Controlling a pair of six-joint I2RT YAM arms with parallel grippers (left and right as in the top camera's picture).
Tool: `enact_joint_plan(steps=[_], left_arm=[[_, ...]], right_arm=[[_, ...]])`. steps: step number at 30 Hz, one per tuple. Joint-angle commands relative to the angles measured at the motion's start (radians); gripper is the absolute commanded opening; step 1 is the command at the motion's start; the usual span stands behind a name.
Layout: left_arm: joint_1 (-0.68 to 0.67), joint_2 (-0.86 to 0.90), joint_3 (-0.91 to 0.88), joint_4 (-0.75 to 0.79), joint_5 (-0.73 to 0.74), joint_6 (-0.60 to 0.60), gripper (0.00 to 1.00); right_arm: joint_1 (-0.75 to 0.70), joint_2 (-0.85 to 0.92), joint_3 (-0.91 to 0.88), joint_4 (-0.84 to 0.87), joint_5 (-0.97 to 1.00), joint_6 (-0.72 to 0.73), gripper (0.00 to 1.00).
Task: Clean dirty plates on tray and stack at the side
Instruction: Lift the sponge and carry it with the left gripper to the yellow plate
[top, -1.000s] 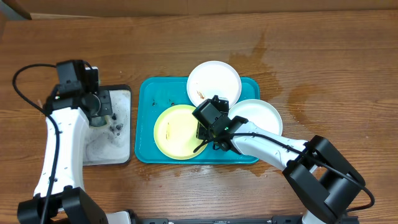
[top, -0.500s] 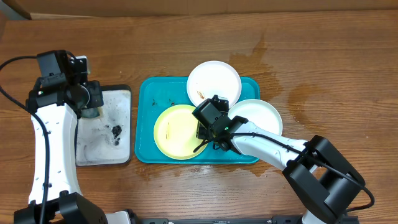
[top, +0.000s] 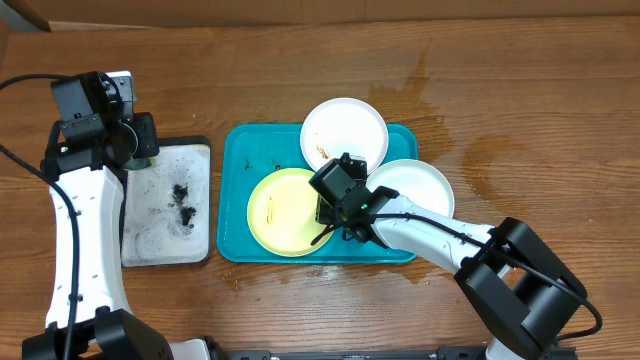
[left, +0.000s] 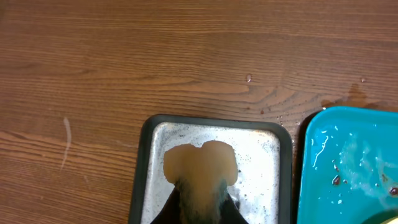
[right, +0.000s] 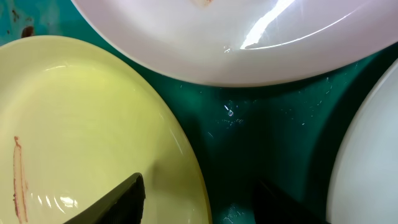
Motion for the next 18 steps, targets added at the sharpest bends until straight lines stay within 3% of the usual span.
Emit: enact_joint_plan(steps=[1, 11, 14, 18], left_arm=[[0.009, 0.001, 0.010, -0.020, 0.013, 0.027, 0.04], [-0.003, 0.000, 0.042, -0.016, 0.020, 0.037, 0.04], [-0.003, 0.003, 0.042, -0.065, 0.185, 0.034, 0.04], [-0.019, 0.003, 0.042, -0.136, 0.389, 0.034, 0.04]], right_arm=[[-0.003, 0.007, -0.006, -0.005, -0.005, -0.005, 0.57], [-0.003, 0.007, -0.006, -0.010, -0.005, -0.004, 0.57], [-0.003, 0.007, -0.006, -0.007, -0.006, -0.004, 0.45], [-0.003, 0.007, -0.006, 0.000, -0.023, -0.004, 0.17]])
